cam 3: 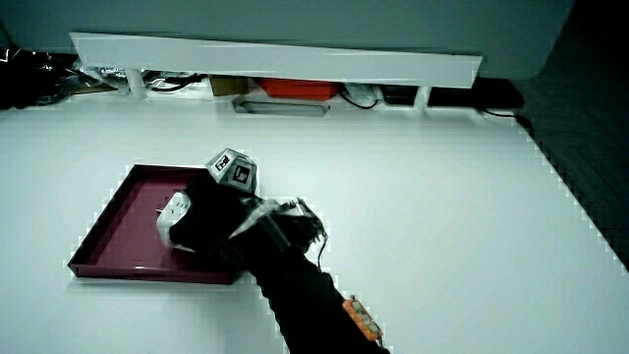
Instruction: Place socket
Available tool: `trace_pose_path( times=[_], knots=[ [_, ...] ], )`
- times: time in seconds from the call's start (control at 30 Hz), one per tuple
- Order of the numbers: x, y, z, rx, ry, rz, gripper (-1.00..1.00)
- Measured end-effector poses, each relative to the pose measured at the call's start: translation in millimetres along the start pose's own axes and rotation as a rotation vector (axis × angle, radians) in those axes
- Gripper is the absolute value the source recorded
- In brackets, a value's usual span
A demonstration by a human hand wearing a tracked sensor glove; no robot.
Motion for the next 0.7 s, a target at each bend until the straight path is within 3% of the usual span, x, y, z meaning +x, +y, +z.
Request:
trace_pose_path(
  times=[0.3,0.53,0.7],
  knots=[
    [12.4,8,-8.2,-0.023,0.009,-0.052,0.0],
    [17.3,7,-10.8,-0.016,0.045,-0.045,0.0],
    [18.3,5,-11.7,-0.026,0.023,-0.046,0.0]
  ],
)
